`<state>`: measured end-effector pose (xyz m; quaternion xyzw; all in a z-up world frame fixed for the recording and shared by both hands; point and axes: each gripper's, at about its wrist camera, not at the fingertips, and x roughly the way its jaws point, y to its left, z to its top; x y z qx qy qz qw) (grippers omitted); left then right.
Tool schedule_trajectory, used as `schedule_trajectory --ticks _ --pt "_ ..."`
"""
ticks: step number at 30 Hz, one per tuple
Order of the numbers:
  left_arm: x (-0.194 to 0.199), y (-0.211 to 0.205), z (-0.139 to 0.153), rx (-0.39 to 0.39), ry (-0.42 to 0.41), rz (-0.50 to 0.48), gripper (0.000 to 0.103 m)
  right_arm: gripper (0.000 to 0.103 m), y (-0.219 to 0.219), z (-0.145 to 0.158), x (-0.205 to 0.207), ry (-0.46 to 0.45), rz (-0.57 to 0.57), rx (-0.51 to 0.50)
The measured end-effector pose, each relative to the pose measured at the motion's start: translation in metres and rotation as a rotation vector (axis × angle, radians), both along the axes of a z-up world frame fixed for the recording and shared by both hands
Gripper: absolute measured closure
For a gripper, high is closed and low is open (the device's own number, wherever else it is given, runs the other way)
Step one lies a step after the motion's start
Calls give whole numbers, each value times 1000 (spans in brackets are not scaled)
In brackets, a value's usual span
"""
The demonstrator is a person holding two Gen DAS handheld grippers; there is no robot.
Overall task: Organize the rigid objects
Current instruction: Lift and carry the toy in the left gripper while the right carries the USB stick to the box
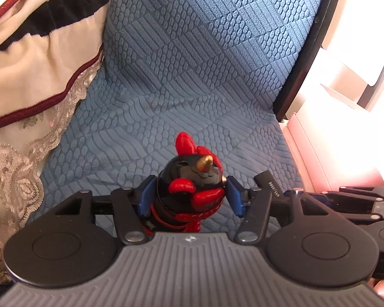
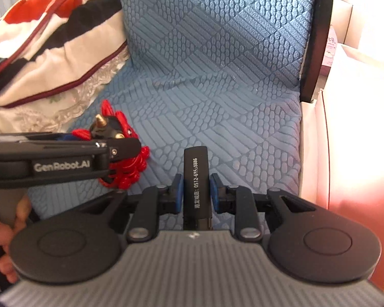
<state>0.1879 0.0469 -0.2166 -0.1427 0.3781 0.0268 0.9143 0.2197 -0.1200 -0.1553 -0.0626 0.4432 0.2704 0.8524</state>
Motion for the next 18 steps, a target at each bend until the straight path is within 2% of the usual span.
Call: schedule_trajectory --ticks 18 --pt "-30 -13 55 -48 -76 -3 39 78 -26 46 -27 -63 -29 42"
